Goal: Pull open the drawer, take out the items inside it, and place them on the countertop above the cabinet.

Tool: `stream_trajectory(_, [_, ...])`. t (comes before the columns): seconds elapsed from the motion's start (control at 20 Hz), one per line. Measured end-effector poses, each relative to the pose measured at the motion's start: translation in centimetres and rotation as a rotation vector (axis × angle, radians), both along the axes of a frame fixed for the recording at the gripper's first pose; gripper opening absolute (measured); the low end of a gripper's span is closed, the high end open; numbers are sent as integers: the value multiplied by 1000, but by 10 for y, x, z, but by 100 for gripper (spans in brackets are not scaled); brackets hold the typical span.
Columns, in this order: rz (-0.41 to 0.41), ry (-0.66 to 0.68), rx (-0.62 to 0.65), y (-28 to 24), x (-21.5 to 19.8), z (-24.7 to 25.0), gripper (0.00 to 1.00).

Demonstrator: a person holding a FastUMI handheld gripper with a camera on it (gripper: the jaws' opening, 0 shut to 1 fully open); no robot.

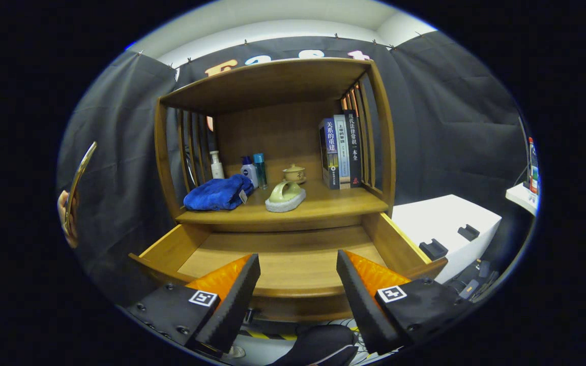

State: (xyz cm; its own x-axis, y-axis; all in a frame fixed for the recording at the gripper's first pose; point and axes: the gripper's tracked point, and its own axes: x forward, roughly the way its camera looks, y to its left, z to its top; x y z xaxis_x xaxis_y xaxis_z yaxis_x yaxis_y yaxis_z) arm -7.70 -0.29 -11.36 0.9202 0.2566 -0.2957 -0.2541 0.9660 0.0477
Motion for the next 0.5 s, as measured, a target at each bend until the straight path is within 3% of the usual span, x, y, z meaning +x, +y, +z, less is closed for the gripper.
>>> stream_trajectory(0.5, [-6, 61, -108, -8, -13, -53, 99])
